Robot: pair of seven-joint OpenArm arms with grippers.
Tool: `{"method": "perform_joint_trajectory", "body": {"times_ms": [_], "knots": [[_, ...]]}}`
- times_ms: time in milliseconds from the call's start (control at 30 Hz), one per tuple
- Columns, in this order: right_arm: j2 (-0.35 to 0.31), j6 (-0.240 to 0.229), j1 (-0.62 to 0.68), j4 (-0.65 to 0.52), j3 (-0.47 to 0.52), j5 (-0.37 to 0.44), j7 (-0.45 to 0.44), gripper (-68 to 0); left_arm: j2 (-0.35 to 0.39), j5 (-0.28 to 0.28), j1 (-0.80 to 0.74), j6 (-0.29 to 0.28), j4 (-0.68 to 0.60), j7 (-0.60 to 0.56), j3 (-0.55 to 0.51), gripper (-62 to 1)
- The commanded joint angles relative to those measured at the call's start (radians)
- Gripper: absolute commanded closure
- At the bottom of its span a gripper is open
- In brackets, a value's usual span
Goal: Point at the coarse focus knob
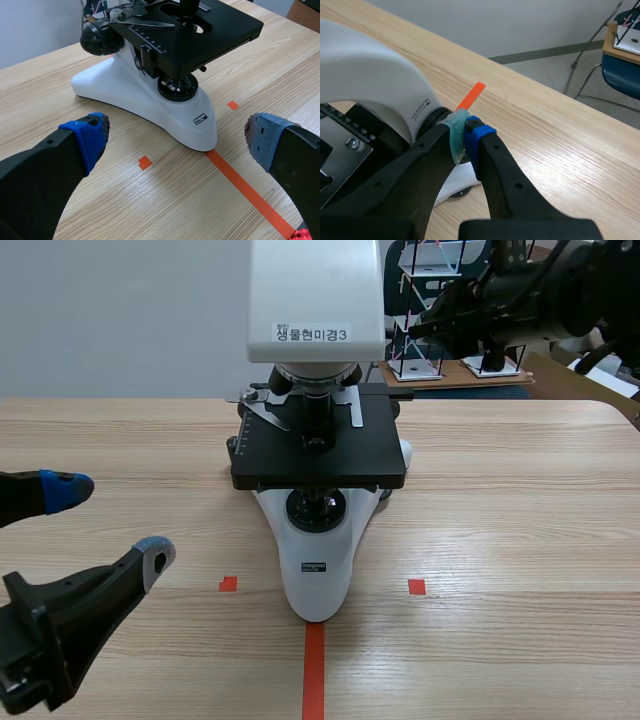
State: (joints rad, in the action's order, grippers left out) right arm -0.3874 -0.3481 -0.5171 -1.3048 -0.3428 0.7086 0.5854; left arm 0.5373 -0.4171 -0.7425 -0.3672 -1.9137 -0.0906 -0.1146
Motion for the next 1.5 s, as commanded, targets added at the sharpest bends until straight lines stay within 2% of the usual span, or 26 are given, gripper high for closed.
{"method": "perform_joint_trajectory", "body": {"times_ms": [0,1467], "knots": [[-0.003,0.002,-0.018,-0.021,0.001,0.019,0.003,-0.4,-0.005,-0.009,-0.007,0.0,-0.012,-0.018,-0.009,-56.8],[-0.001,-0.012,-0.01,-0.021,0.001,0.04,0.014,-0.4,-0.005,-0.009,-0.007,0.0,-0.012,-0.018,-0.009,-56.8]]}}
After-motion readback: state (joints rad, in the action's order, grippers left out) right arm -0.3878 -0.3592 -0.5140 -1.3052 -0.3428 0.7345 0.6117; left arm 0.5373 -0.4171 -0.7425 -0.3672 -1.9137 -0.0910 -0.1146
